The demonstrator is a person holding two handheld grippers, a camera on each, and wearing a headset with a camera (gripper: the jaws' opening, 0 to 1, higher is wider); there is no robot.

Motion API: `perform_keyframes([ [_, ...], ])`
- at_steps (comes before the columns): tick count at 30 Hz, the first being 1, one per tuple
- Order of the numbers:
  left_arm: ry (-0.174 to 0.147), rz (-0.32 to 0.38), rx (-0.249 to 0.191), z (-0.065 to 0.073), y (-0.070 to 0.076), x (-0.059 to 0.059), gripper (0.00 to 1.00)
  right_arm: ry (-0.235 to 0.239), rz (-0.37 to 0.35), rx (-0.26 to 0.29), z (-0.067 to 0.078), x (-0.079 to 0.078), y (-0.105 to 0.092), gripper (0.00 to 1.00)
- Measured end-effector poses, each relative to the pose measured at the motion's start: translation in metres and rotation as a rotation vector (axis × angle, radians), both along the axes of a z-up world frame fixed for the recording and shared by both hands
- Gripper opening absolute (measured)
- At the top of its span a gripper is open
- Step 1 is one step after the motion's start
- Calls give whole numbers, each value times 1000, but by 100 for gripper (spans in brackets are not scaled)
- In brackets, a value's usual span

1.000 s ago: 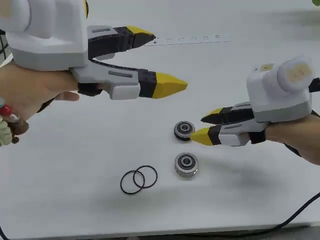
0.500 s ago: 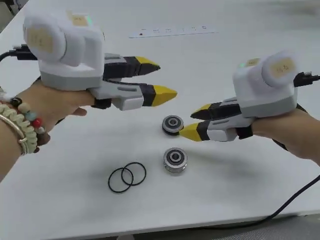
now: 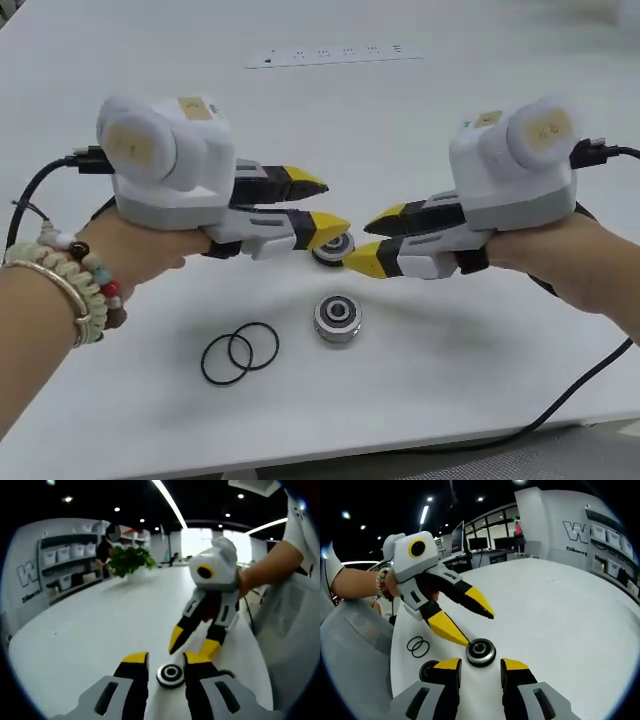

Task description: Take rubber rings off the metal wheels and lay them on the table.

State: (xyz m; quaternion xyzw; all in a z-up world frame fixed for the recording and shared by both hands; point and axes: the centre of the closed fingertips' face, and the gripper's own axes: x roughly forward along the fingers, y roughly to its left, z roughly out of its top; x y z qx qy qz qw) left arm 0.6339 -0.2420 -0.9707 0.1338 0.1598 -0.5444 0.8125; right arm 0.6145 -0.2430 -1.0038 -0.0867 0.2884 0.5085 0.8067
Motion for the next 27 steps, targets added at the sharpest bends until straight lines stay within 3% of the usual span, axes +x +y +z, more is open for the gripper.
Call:
perform_keyframes([
  [5,37,0,63,-20,1,-2,23,0,-5,-2,-1,1,-1,29],
  [8,62,-4,70,-27,1,-4,20,2,-5,-3,-1,1,-2,29],
  [11,64,-12,87,-31,1,-6,16,3,-2,-6,-2,0,-1,29],
  [17,82,17,59,-30,1,-5,15,4,1,-8,-3,0,-1,28],
  [27,93,66,57,-31,6,-13,15,-20,40,-49,-12,-5,6,27],
])
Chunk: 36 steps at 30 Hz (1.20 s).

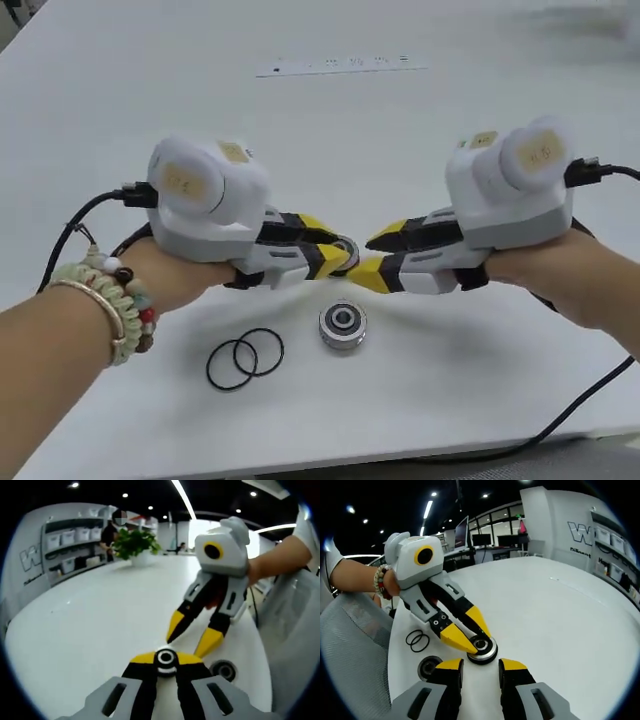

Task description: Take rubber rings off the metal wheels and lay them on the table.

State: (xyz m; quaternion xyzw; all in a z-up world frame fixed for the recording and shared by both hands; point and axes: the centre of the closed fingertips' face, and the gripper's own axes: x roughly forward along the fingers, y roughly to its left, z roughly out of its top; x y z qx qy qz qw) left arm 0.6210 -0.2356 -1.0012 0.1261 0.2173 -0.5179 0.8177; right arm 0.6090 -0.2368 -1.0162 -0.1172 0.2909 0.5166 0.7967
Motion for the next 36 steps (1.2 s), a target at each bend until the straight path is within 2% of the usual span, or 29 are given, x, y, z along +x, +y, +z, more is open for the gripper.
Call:
perform_keyframes([
  [7,1,15,-12,-1,5,-7,14,-47,43,-22,-1,-3,13,26],
  [11,-3,24,-13,-1,6,-7,14,-85,61,-72,-5,-2,12,24],
  [20,-6,33,-18,-1,5,-7,14,-83,82,-66,-3,-3,8,20],
  [31,-9,40,-20,-1,5,-6,14,-26,65,-56,-4,-3,3,16],
  [36,-9,43,-21,0,4,-6,14,-22,67,-51,-4,-3,2,13],
])
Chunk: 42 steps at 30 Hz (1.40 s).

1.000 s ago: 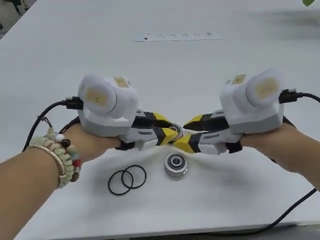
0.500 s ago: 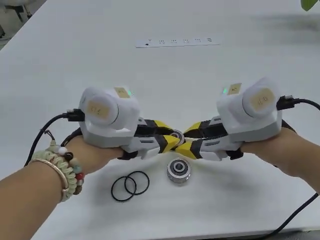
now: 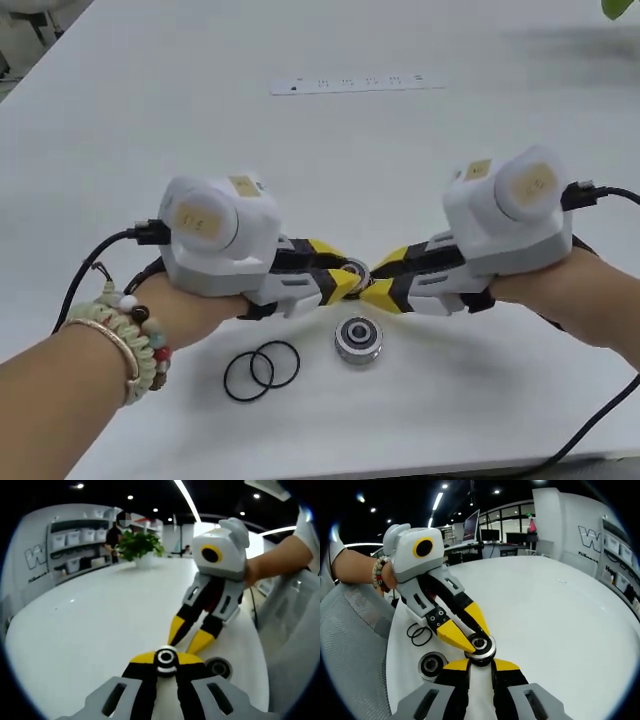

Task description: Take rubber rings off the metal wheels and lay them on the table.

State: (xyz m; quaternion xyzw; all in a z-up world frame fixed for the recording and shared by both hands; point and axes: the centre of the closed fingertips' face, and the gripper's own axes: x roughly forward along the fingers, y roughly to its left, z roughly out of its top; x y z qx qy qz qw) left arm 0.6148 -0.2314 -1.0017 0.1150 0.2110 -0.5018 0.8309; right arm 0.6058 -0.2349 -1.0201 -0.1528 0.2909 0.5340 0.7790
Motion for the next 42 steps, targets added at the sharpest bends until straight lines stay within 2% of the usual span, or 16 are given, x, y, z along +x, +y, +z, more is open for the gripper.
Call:
perform_keyframes([
  [2,1,1,0,0,0,0,14,1,0,-1,0,0,-1,9],
  [3,0,2,0,0,0,0,14,-17,-3,-16,-1,3,-4,4],
  [4,0,2,0,0,0,0,14,-11,-4,-4,0,3,-5,2],
  [11,2,6,0,0,-1,0,14,-21,-7,-39,-5,3,-5,2],
  [13,2,6,0,0,-1,1,14,3,-28,-38,-5,3,-5,2],
  [16,1,7,1,0,-1,0,14,105,-126,-8,-6,6,-6,0],
  [21,-3,6,4,0,-1,0,14,219,-232,48,-6,11,-9,0],
  [25,-5,3,5,0,-1,0,14,279,-300,86,-3,14,-11,0],
  [28,-5,2,5,0,-1,1,14,291,-317,93,-2,14,-11,0],
  [30,-6,1,7,-1,-1,1,14,334,-356,108,-2,13,-11,0],
  [32,-6,0,8,-1,-1,0,14,333,-353,122,0,14,-12,0],
  [35,-7,-2,7,-1,-1,0,14,364,-371,146,2,11,-11,0],
  [37,-7,-3,8,-1,-1,0,14,404,-396,177,4,11,-10,0],
  [40,-8,-3,8,-1,-1,1,14,437,-409,219,7,10,-9,0],
  [41,-7,-3,8,-1,0,1,14,461,-416,252,11,9,-7,0],
  [42,-7,-2,8,-1,0,1,14,481,-419,258,11,8,-8,0],
])
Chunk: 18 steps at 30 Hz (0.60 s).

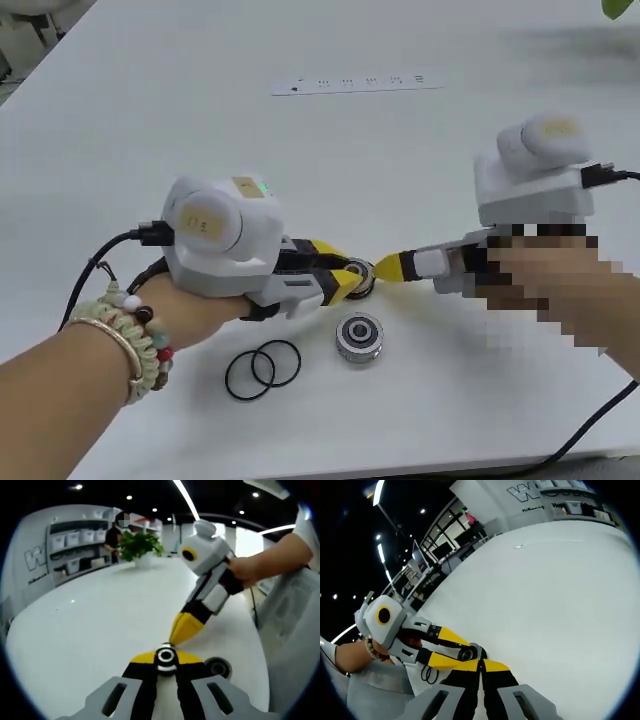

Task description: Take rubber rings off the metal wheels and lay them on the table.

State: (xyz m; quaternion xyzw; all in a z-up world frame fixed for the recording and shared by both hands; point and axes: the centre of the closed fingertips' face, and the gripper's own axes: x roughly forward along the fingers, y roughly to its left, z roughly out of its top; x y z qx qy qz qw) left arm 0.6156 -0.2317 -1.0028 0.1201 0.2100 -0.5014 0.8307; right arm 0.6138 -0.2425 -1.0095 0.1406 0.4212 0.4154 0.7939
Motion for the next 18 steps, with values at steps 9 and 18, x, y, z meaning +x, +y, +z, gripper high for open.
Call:
perform_keyframes([
  [9,-1,4,4,-1,0,1,14,13,-12,6,1,-2,3,0],
  [18,-2,5,3,-1,1,1,14,4,2,6,4,-3,6,0],
])
